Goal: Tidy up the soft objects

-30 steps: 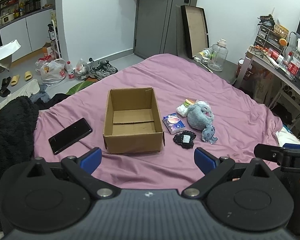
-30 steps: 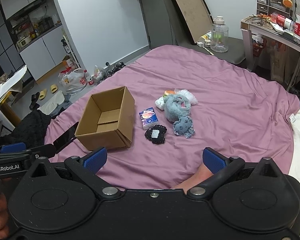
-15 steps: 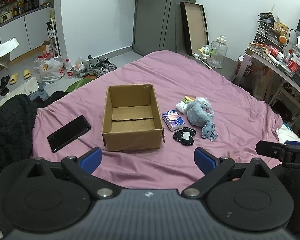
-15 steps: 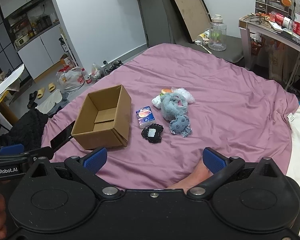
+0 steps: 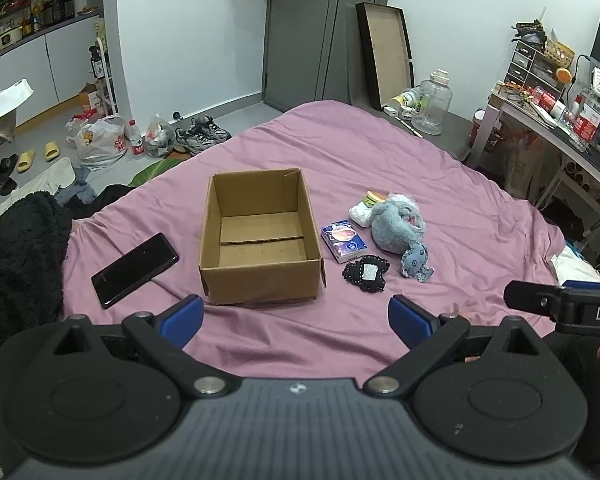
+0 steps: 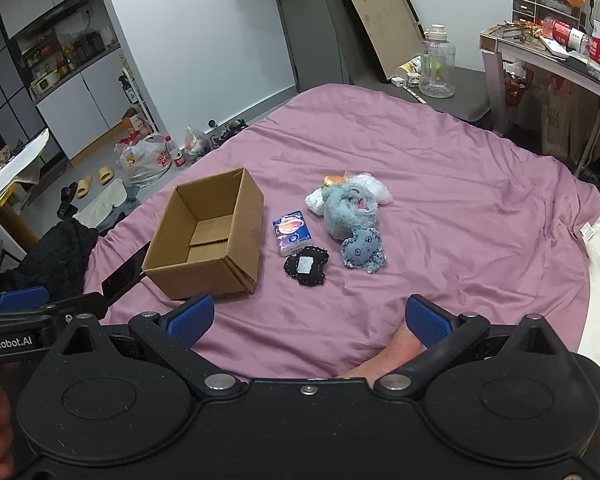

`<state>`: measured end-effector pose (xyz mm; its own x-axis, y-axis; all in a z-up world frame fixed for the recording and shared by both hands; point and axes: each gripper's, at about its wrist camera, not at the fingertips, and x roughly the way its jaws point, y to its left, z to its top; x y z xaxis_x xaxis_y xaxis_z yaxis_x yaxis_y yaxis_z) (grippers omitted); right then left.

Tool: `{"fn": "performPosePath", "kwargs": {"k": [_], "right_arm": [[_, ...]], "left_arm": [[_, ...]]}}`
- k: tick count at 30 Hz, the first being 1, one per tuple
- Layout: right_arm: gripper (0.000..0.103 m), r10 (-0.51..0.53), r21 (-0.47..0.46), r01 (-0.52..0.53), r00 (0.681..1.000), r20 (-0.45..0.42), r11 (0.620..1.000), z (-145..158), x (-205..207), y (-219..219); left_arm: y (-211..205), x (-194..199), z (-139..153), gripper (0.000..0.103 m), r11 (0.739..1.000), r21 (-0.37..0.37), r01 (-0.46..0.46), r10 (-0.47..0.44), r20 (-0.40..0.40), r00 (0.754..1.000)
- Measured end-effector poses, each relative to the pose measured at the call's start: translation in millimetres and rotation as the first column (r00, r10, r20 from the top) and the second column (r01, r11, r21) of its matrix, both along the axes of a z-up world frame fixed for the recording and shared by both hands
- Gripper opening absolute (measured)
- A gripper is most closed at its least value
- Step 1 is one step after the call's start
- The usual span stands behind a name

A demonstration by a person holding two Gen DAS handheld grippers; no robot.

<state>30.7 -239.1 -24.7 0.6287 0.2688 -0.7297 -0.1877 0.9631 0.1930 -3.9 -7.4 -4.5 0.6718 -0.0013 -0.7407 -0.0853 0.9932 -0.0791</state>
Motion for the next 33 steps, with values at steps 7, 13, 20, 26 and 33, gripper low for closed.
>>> {"fn": "performPosePath", "kwargs": {"k": [7,13,20,26,33], "right_arm": [[0.103,0.003,0.003,-0.003,1.0,0.002,1.0,-2,2,1],[0.103,0.005,0.007,-0.005,1.0,-0.002,1.0,-6,5,0],[0.103,0.01,0.018,-0.01,1.0,0.001,1.0,-9,12,-5],[0.103,-0.001,0.042,0.001,1.0,0.007,0.999,-12,20,-16],[0.103,-0.049,0.068,0.049,0.999,-0.009,0.996,-25,40,-32]], "left_arm": [[0,3,-1,0.098,1.0,0.003,0.005,-0.005,-0.001,1.0],[-5,9,-4,0.098,1.0,0.005,0.01,-0.01,-0.008,1.0],[-8,12,-8,0.098,1.0,0.008,0.01,-0.01,-0.009,1.0],[-9,20,-11,0.098,1.0,-0.001,0.002,-0.002,0.003,1.0],[-20,38,-20,0.098,0.999,-0.025,0.021,-0.021,0.005,1.0]]}}
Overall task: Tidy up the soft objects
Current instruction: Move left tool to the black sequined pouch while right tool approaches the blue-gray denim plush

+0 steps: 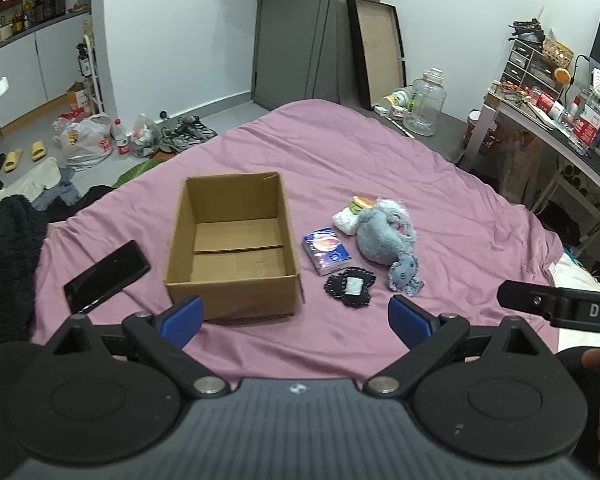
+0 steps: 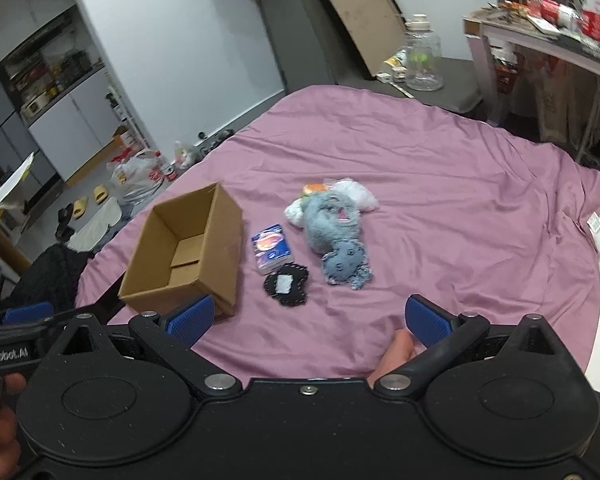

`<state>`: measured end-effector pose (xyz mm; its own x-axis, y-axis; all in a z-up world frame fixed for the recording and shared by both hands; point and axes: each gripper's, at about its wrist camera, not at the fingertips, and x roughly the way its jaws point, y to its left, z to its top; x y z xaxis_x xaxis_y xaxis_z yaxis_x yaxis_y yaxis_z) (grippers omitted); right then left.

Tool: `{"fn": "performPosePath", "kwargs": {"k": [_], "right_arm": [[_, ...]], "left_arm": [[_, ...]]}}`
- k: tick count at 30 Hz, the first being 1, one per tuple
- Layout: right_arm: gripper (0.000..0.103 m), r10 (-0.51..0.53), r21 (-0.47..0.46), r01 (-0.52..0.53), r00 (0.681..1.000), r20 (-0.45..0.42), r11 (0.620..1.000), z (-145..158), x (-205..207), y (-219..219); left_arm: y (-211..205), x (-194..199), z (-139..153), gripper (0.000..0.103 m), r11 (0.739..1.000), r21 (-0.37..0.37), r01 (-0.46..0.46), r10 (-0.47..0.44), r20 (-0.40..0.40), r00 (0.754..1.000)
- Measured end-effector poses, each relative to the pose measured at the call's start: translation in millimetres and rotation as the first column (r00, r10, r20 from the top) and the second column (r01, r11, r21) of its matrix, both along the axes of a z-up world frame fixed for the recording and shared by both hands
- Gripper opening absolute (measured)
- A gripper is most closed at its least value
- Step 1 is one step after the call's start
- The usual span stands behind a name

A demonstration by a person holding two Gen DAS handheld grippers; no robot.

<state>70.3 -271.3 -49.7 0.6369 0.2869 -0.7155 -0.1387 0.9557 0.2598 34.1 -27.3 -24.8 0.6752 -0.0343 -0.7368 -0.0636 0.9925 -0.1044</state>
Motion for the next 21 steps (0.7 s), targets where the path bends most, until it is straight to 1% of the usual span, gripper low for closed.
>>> {"fn": "performPosePath", "kwargs": {"k": [4,7,9,11,15,17,19,21], "right_arm": [[0.103,-0.019,0.019,0.019,1.0,-0.01,1.0,-8,12,-9],[0.101,-0.025,0.034,0.026,1.0,-0.017,0.999,-14,23,-13],[0.098,-0.03,0.047,0.032,0.999,-0.033,0.998,-20,33,-15],[0.093,-0.033,0.069,0.037,0.998,-0.056,0.997,-27,43,-17],[0.09,-0.038,0.104,0.048,0.995,-0.093,0.993,-40,62,-20],[0.084,-0.039,0.123,0.053,0.993,-0.11,0.991,-46,71,-19],[0.081,-0.044,0.149,0.065,0.99,-0.135,0.987,-52,81,-19],[0.079,-0.049,0.172,0.075,0.987,-0.15,0.982,-60,91,-21]], "left_arm": [[-10,13,-8,0.097,1.0,-0.006,0.015,-0.015,-0.002,1.0],[-15,23,-14,0.096,0.999,-0.027,0.017,-0.017,-0.002,1.0],[-18,30,-18,0.095,0.999,-0.031,0.016,-0.016,-0.008,1.0],[-21,40,-24,0.092,0.999,-0.04,0.012,-0.012,-0.023,1.0],[-23,55,-32,0.087,0.997,-0.073,-0.003,0.0,-0.046,0.999],[-24,65,-36,0.085,0.996,-0.093,-0.019,0.013,-0.062,0.998],[-24,74,-40,0.085,0.992,-0.117,-0.038,0.029,-0.079,0.996],[-25,82,-44,0.082,0.991,-0.124,-0.049,0.038,-0.089,0.995]]}}
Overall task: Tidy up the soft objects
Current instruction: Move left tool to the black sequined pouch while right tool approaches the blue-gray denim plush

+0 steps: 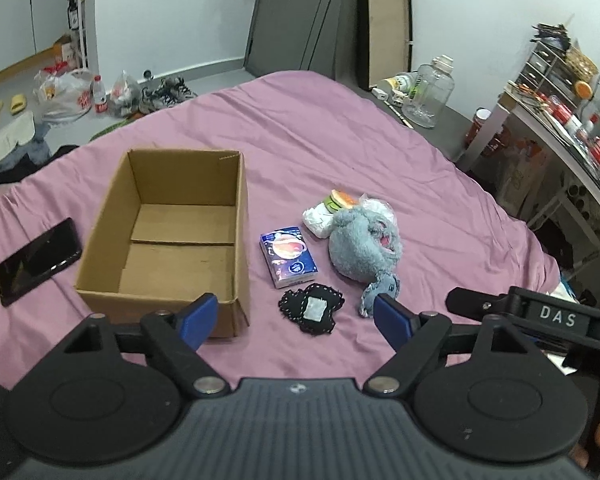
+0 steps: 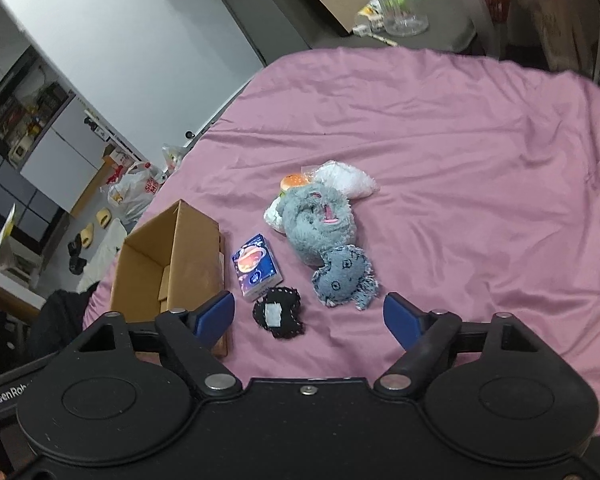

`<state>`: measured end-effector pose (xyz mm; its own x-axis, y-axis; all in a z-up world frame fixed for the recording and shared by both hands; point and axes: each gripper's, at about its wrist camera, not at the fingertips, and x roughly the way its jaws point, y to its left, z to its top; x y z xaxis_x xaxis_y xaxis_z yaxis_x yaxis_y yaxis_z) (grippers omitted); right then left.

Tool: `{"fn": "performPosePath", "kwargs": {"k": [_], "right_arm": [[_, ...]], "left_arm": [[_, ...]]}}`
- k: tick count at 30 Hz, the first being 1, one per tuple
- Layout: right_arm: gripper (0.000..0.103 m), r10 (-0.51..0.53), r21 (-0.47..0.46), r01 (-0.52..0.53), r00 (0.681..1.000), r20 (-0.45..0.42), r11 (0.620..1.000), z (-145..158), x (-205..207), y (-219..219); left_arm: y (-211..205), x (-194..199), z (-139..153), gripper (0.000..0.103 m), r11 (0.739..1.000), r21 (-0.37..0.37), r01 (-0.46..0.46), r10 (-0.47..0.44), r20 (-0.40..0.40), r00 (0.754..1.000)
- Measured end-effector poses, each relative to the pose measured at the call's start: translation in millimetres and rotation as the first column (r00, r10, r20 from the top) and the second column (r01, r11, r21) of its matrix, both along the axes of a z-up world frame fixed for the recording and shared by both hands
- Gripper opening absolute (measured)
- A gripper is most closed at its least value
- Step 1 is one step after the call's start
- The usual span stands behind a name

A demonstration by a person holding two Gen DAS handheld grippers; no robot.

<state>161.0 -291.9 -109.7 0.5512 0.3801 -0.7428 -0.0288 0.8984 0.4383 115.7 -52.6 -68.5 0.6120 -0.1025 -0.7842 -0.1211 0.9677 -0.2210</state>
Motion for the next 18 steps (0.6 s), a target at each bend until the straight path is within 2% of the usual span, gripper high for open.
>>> {"fn": "performPosePath", "kwargs": {"k": [3,5,6,12,15,18], "right_arm": [[0.073,-0.012,0.034,0.013,1.0,-0.026,0.999,-15,11,-2],[0.072,-0.017,0.053,0.019,0.999,-0.045,0.998,-26,16,-5],[0.072,-0.016,0.057,0.018,0.999,-0.05,0.998,-31,19,-7],[0.071,-0.004,0.1,0.012,0.997,-0.082,0.995,-50,33,-13],[0.066,-0.014,0.133,0.024,0.997,-0.079,0.991,-57,38,-17],[0.059,-0.017,0.168,0.033,0.996,-0.092,0.985,-66,41,-21]], "left_arm": [[-3,13,-8,0.074,1.0,-0.018,-0.014,0.014,-0.024,1.0],[-5,21,-16,0.061,0.999,-0.032,-0.02,0.018,-0.049,0.999],[-6,26,-20,0.06,0.999,-0.04,-0.021,0.018,-0.064,0.998],[-17,48,-43,0.058,0.999,-0.046,-0.028,0.022,-0.128,0.991],[-23,58,-54,0.057,0.998,-0.048,-0.039,0.031,-0.153,0.988],[-28,65,-64,0.049,0.997,-0.054,-0.061,0.052,-0.16,0.986]]}}
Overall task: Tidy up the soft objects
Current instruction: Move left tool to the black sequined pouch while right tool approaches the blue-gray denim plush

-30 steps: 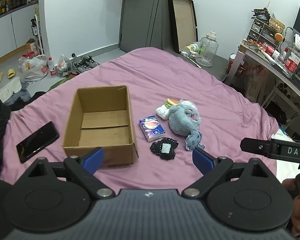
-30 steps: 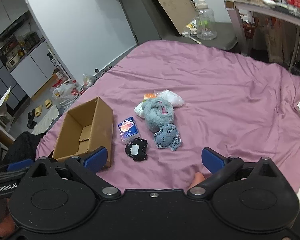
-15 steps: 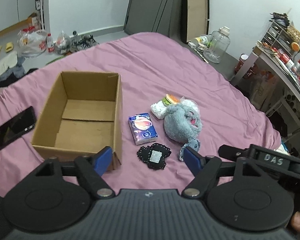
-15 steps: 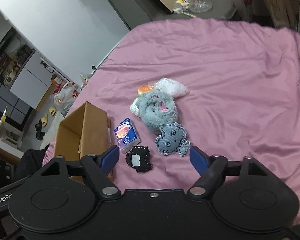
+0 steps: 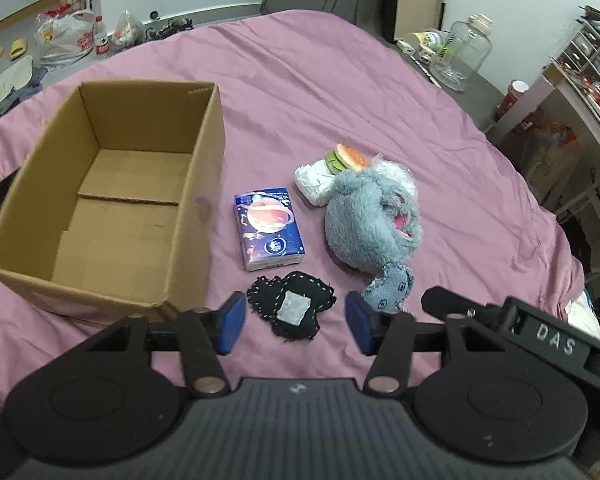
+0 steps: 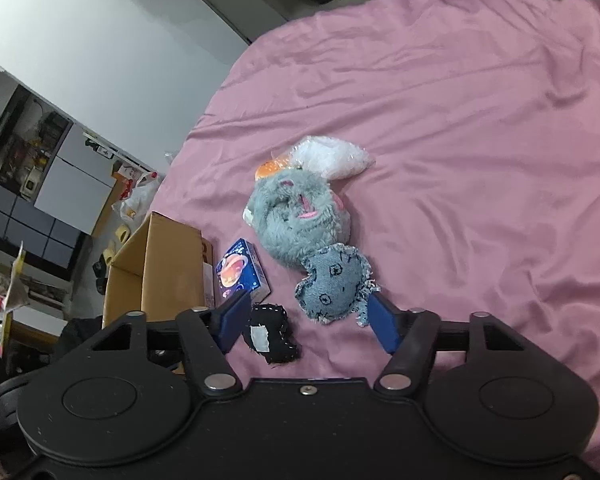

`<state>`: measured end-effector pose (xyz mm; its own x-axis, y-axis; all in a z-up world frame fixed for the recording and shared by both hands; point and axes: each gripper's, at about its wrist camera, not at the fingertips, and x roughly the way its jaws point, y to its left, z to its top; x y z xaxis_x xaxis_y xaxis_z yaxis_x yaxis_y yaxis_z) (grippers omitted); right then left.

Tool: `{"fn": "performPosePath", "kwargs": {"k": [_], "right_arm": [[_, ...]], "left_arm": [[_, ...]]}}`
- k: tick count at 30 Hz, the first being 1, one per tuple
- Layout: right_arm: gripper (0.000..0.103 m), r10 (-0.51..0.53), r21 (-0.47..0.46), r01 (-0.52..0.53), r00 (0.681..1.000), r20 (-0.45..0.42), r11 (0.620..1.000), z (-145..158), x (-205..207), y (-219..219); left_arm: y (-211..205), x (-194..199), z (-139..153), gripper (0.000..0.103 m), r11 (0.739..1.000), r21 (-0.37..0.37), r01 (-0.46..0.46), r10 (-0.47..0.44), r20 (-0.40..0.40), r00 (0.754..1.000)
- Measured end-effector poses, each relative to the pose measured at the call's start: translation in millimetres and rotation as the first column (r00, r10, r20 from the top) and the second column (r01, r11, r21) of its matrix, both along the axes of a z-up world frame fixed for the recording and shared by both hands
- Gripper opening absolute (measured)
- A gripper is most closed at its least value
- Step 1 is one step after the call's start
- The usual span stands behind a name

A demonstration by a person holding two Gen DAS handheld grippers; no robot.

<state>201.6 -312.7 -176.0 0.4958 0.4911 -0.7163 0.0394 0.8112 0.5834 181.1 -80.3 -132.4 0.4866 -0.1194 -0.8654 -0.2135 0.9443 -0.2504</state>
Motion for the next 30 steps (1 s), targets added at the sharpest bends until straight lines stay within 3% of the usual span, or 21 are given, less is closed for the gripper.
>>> {"fn": "performPosePath", "kwargs": {"k": [12,20,30], "right_arm": [[0.058,-0.036,0.122,0.048,0.994,-0.102,0.991,-36,22,-16],[0.058,-0.02,0.164,0.039,0.993,-0.113,0.986,-45,29,-16],[0.058,-0.015,0.169,0.038,0.991,-0.136,0.985,-57,40,-11]], "left_arm": [[-15,32,-44,0.047,0.999,0.021,-0.027,0.028,-0.08,0.996],[-22,38,-75,0.05,0.998,0.059,-0.03,0.038,-0.135,0.99],[-25,41,-86,0.047,0.996,0.074,-0.046,0.052,-0.095,0.994]]}}
